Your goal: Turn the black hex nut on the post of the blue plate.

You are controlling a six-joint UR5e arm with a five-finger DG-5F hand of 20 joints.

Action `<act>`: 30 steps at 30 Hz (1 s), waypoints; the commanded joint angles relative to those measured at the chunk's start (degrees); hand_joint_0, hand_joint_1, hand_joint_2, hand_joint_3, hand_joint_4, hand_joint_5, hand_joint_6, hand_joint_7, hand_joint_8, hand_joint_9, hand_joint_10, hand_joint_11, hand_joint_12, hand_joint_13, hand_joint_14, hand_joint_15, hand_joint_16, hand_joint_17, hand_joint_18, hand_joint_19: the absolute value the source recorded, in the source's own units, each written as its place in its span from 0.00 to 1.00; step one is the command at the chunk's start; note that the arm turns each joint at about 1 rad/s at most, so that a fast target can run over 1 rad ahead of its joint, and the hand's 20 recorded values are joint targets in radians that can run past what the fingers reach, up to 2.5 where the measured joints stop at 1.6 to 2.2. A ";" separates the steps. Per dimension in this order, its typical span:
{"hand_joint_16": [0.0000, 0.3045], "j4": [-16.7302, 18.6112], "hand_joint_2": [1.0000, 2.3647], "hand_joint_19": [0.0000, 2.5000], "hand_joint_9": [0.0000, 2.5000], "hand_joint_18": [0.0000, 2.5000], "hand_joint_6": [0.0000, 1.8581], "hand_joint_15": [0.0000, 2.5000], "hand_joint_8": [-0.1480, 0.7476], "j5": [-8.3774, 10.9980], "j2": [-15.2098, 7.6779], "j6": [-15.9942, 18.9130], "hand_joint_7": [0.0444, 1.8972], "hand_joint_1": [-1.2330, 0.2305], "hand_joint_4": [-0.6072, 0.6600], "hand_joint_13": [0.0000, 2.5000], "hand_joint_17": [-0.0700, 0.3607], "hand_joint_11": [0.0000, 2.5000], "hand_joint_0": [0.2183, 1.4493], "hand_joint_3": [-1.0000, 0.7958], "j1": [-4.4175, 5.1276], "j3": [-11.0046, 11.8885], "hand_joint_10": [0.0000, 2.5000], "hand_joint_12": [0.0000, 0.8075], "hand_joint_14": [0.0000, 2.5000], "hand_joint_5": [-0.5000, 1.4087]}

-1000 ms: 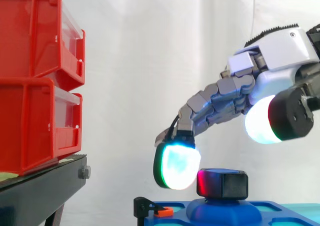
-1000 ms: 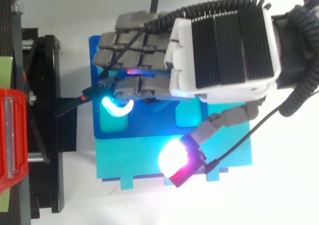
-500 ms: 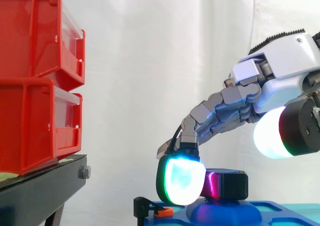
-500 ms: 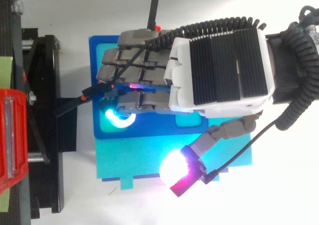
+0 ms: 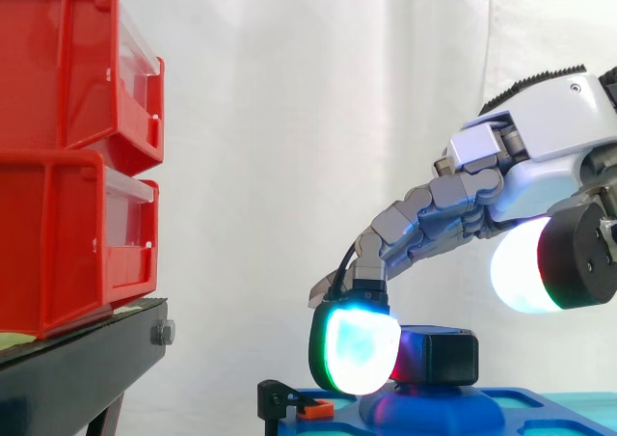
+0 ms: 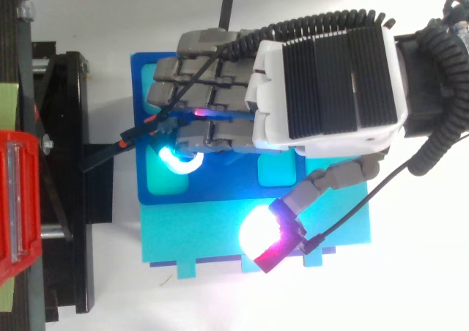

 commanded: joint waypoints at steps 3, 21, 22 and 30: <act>0.19 0.11 0.00 0.12 0.09 0.00 0.27 0.03 0.44 -1.16 -0.08 -0.25 0.40 0.58 0.65 0.03 0.46 0.00 0.16 0.28 -0.85 0.00 0.00 0.47 0.00 0.15; 0.19 0.02 0.00 0.12 0.09 0.00 0.27 0.03 0.44 -4.67 0.01 -0.78 0.39 0.58 0.65 0.03 0.46 0.00 0.17 0.28 -2.78 0.00 0.00 0.47 0.00 0.15; 0.19 0.11 0.00 0.12 0.09 0.00 0.27 0.03 0.44 -4.94 0.01 -0.78 0.39 0.58 0.65 0.03 0.46 0.00 0.16 0.28 -2.87 -0.09 0.00 0.47 0.00 0.15; 0.19 -0.07 0.00 0.12 0.09 0.00 0.27 0.03 0.44 -5.20 0.01 -0.78 0.40 0.58 0.65 0.03 0.46 0.00 0.17 0.28 -3.48 -0.09 0.00 0.47 0.00 0.15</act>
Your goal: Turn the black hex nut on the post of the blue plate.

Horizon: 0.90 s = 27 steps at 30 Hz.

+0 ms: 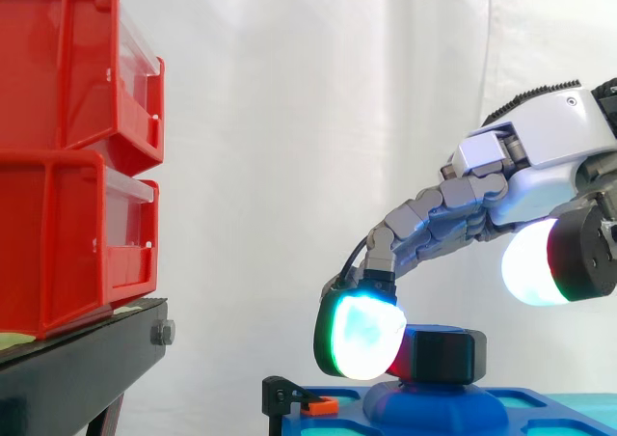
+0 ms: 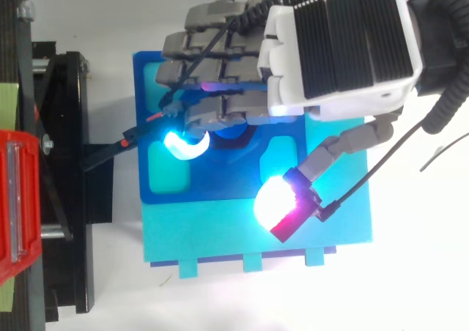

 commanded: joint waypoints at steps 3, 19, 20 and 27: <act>0.19 -0.05 0.00 0.12 0.09 0.00 0.27 0.03 0.44 -0.14 -0.05 -0.09 0.40 0.58 0.65 0.03 0.46 0.00 0.17 0.28 -0.35 -0.04 0.00 0.47 0.00 0.15; 0.18 0.30 0.00 0.12 0.09 0.00 0.27 0.03 0.44 -2.78 0.03 -0.88 0.40 0.58 0.65 0.03 0.46 0.00 0.17 0.28 -1.93 -0.04 0.00 0.47 0.00 0.15; 0.18 0.30 0.00 0.12 0.09 0.00 0.27 0.04 0.44 -2.78 0.03 -0.88 0.40 0.58 0.65 0.03 0.46 0.00 0.17 0.28 -1.93 -0.04 0.00 0.46 0.00 0.15; 0.19 0.30 0.00 0.12 0.09 0.00 0.27 0.04 0.44 -4.71 0.03 -1.41 0.40 0.58 0.65 0.03 0.46 0.00 0.17 0.28 -2.98 -0.04 0.00 0.47 0.00 0.15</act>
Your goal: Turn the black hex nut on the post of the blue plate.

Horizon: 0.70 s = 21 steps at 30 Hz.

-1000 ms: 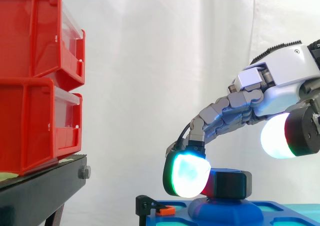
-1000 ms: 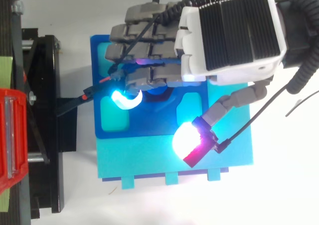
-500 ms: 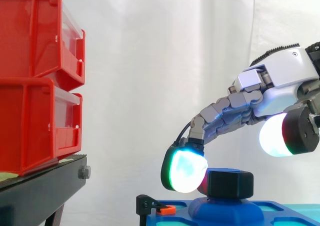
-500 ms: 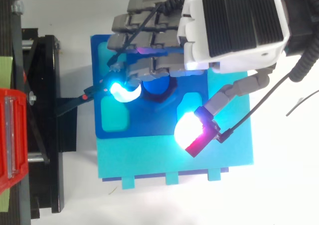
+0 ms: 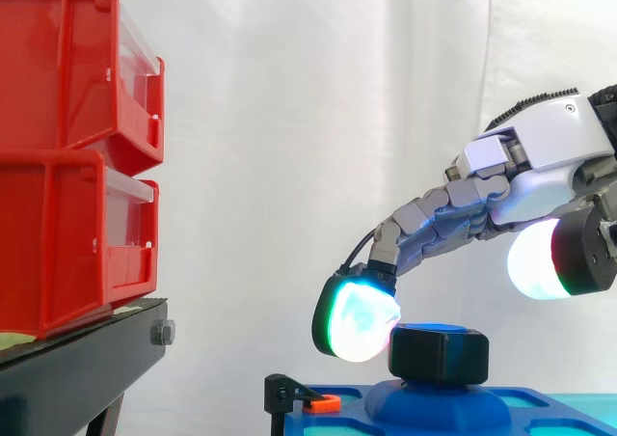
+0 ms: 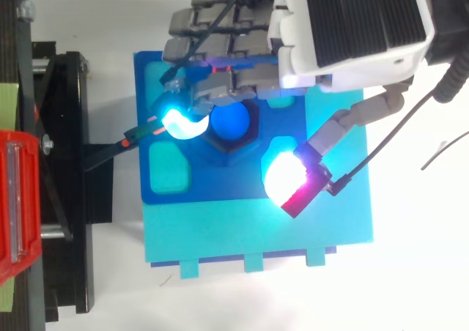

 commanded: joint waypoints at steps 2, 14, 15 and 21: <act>0.19 0.04 0.00 0.12 0.09 0.00 0.27 0.03 0.44 -1.14 0.01 -0.43 0.39 0.58 0.64 0.03 0.46 0.00 0.17 0.28 -0.60 0.00 0.00 0.47 0.00 0.16; 0.18 0.04 0.00 0.12 0.09 0.00 0.27 0.03 0.44 -3.86 0.01 -0.25 0.39 0.58 0.65 0.03 0.46 0.00 0.17 0.28 -2.18 0.09 0.00 0.46 0.00 0.15; 0.18 0.04 0.00 0.11 0.09 0.00 0.27 0.04 0.44 -4.13 0.01 -0.25 0.40 0.58 0.65 0.03 0.46 0.00 0.17 0.28 -2.36 0.00 0.00 0.46 0.00 0.15; 0.18 -0.05 0.00 0.12 0.09 0.00 0.27 0.03 0.44 -5.62 0.01 -0.25 0.40 0.58 0.65 0.03 0.46 0.00 0.17 0.28 -3.06 0.00 0.00 0.46 0.00 0.15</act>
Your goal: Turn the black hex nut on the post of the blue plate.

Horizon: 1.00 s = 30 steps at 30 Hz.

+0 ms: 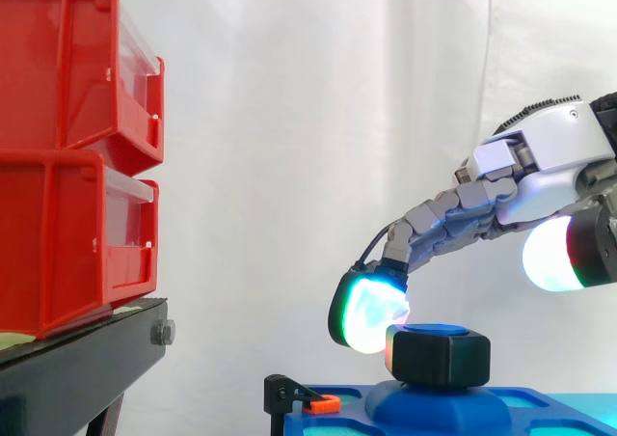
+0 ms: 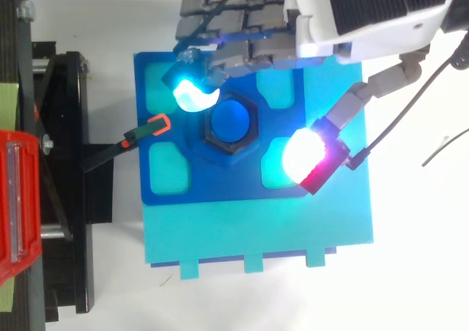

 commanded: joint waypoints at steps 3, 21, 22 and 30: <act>0.18 0.07 0.00 0.12 0.09 0.00 0.27 0.04 0.44 -1.51 0.00 0.01 0.40 0.57 0.65 0.03 0.46 0.00 0.17 0.28 -0.65 0.07 0.00 0.46 0.00 0.15; 0.18 -0.20 0.00 0.12 0.09 0.00 0.27 0.03 0.44 -3.79 0.00 0.19 0.40 0.57 0.65 0.03 0.46 0.00 0.17 0.28 -2.14 0.50 0.00 0.46 0.00 0.15; 0.18 -0.28 0.00 0.12 0.09 0.00 0.27 0.03 0.44 -3.70 0.00 0.19 0.40 0.57 0.65 0.03 0.46 0.00 0.17 0.28 -2.14 1.21 0.00 0.46 0.00 0.15; 0.19 -3.54 0.00 0.12 0.09 0.00 0.27 0.03 0.44 -3.18 0.00 0.19 0.39 0.57 0.65 0.03 0.46 0.00 0.17 0.28 -1.52 4.28 0.00 0.46 0.00 0.16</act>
